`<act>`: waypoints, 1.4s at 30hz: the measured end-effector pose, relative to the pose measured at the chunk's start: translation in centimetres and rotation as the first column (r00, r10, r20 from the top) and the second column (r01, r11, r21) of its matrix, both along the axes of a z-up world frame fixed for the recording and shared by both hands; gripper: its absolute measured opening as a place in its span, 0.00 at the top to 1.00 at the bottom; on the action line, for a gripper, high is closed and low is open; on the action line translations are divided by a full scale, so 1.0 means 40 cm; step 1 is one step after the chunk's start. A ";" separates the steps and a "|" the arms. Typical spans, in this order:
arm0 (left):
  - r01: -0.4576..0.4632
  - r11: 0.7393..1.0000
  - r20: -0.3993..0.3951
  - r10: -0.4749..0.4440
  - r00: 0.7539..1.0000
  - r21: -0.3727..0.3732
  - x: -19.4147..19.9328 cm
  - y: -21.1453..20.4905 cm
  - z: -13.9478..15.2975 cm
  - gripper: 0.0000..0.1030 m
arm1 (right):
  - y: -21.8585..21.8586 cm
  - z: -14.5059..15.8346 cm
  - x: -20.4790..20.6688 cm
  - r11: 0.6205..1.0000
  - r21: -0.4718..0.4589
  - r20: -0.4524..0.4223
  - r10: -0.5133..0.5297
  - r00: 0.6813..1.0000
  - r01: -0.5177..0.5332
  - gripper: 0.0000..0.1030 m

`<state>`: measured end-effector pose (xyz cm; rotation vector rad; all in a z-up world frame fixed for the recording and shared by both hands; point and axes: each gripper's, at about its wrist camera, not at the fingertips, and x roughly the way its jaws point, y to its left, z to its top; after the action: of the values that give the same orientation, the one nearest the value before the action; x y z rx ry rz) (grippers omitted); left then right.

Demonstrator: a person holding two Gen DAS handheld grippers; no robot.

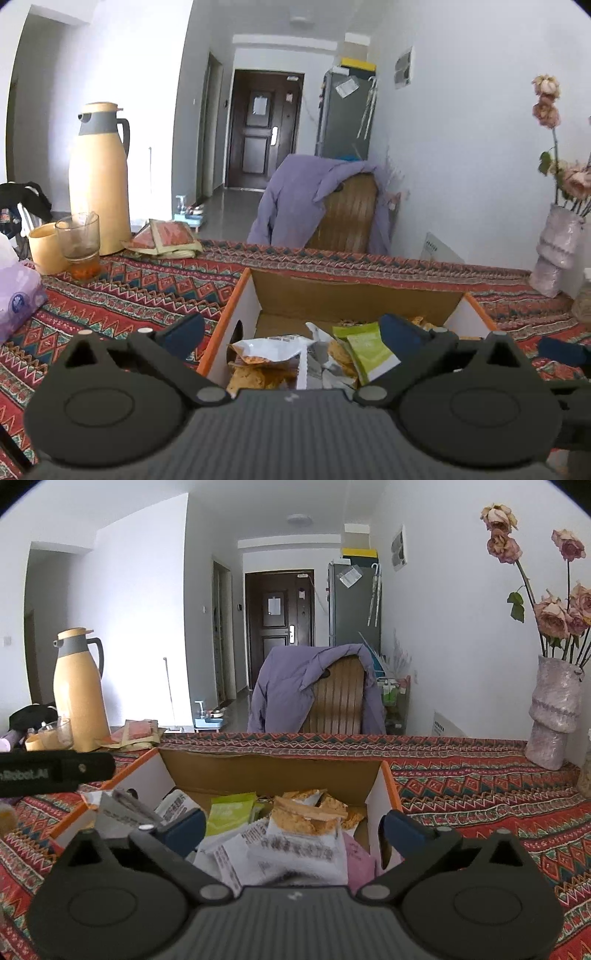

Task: Organize snacks

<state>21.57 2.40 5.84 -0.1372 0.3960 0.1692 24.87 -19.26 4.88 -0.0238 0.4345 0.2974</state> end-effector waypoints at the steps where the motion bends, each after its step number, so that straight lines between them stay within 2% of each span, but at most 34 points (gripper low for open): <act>1: 0.004 1.000 0.017 -0.004 1.000 0.001 -0.019 0.000 0.005 0.00 | -0.004 0.002 -0.011 1.000 0.001 0.002 -0.001 1.000 0.001 0.00; 3: 0.012 1.000 0.049 -0.013 0.999 0.011 -0.057 -0.001 0.014 0.00 | -0.017 0.006 -0.035 1.000 0.005 0.013 0.000 1.000 0.000 0.00; 8: 0.097 0.995 0.086 -0.100 0.991 0.035 -0.167 -0.001 0.024 0.00 | -0.063 0.018 -0.134 1.000 0.019 0.063 -0.001 0.998 0.000 0.00; 14: 0.120 0.992 0.135 -0.123 0.983 0.026 -0.314 0.005 0.001 0.00 | -0.118 0.026 -0.281 1.000 0.025 0.098 0.011 0.995 -0.013 0.00; 18: 0.144 0.990 0.111 -0.143 0.984 -0.005 -0.393 0.013 -0.033 0.00 | -0.138 0.022 -0.369 0.998 0.034 0.104 0.045 0.994 -0.049 0.00; 23: 0.129 0.992 0.073 -0.129 0.989 0.002 -0.465 0.017 -0.085 0.00 | -0.142 -0.008 -0.446 0.996 0.053 0.093 0.068 0.993 -0.073 0.00; 29: 0.136 0.990 0.069 -0.137 0.988 0.023 -0.520 0.005 -0.117 0.00 | -0.126 -0.052 -0.492 0.991 0.065 0.048 0.111 0.993 -0.114 0.00; 42: 0.176 0.984 0.043 -0.176 0.984 -0.006 -0.517 -0.003 -0.146 0.00 | -0.105 -0.071 -0.495 0.991 0.056 0.023 0.120 0.993 -0.121 0.00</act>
<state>0.91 2.27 -0.02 -0.1147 0.3647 -0.0098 5.06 -23.45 2.02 0.0033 0.4057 0.4281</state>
